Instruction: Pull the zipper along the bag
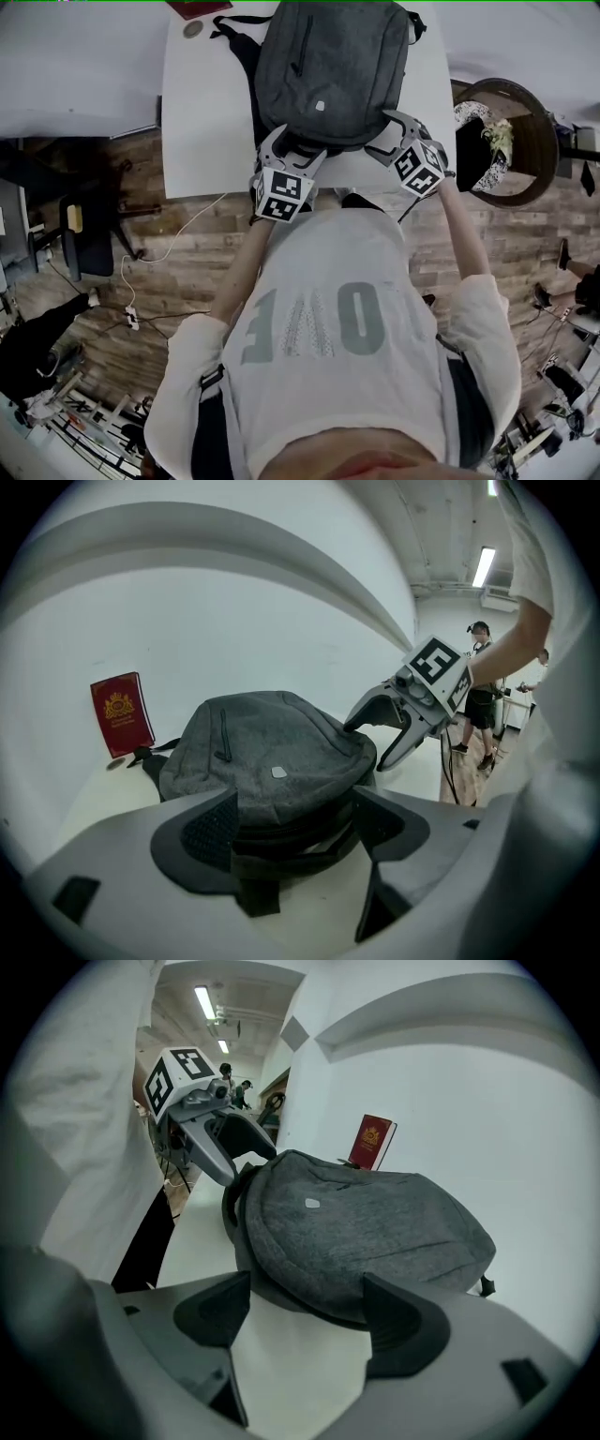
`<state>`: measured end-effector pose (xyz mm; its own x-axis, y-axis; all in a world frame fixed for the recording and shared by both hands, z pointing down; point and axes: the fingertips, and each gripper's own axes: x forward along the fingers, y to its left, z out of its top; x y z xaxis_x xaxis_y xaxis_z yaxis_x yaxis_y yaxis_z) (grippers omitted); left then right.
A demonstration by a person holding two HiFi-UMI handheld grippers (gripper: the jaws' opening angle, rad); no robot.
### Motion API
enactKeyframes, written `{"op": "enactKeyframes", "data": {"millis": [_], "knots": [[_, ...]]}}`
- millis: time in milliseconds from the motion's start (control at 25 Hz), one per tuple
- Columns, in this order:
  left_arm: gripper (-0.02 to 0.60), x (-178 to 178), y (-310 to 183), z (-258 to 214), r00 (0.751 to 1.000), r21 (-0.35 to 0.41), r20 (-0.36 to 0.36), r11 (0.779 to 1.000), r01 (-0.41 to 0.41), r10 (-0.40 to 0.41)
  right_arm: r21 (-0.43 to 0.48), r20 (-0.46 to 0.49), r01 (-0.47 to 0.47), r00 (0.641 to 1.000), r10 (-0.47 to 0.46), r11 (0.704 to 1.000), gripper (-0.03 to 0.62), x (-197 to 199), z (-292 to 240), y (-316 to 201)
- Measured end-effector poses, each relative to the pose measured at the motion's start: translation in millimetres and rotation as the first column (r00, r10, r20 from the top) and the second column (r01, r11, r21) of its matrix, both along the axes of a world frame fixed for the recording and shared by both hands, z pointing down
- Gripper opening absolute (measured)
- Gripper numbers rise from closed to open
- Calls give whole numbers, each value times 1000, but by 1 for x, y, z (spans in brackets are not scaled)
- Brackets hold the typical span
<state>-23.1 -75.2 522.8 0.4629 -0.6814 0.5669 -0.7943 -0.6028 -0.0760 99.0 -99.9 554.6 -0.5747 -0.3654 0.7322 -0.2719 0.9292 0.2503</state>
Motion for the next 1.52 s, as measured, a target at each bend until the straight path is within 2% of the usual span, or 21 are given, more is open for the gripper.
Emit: {"op": "enactKeyframes", "data": {"millis": [160,320,400,480,560,640,680,880,1000,1080,1200,1360,1520], "knots": [[354,-3,3,14,990,23,131,998,-57,54,-43,1,2,1000,-2,999,367,-3,6,-6],[354,-13,4,17,987,25,154,998,-50,46,-85,-19,29,999,-31,996,367,-9,11,0],[354,-26,2,18,986,30,164,999,-14,8,-107,-37,63,997,-67,992,367,-18,12,8],[354,-49,-1,23,989,3,137,998,55,-55,-116,-59,106,992,-114,988,367,-30,14,18],[368,-81,-4,32,985,-84,31,982,171,-169,-115,-72,147,985,-156,982,367,-47,17,27],[383,-113,-7,39,959,-149,-52,952,268,-278,-125,-57,165,983,-173,978,367,-66,17,34],[385,-126,-9,38,953,-146,-51,946,290,-300,-136,-45,165,984,-173,977,367,-76,17,36],[383,-169,-30,33,954,-61,80,954,294,-289,-172,-17,172,984,-178,970,365,-120,15,42],[383,-187,-45,36,948,-51,111,951,305,-298,-164,-39,92,994,-100,982,359,-140,19,34],[383,-195,-54,32,942,-35,151,951,309,-300,-110,-77,24,996,-33,994,318,-150,22,26],[383,-202,-63,19,929,1,218,952,307,-300,-46,-82,-11,997,8,999,267,-159,22,16],[382,-198,-65,-5,920,73,266,958,278,-287,-111,-10,-58,998,58,992,267,-162,18,14],[382,-195,-62,-29,911,130,272,950,285,-310,-191,90,-120,986,139,974,267,-160,0,15]]}}
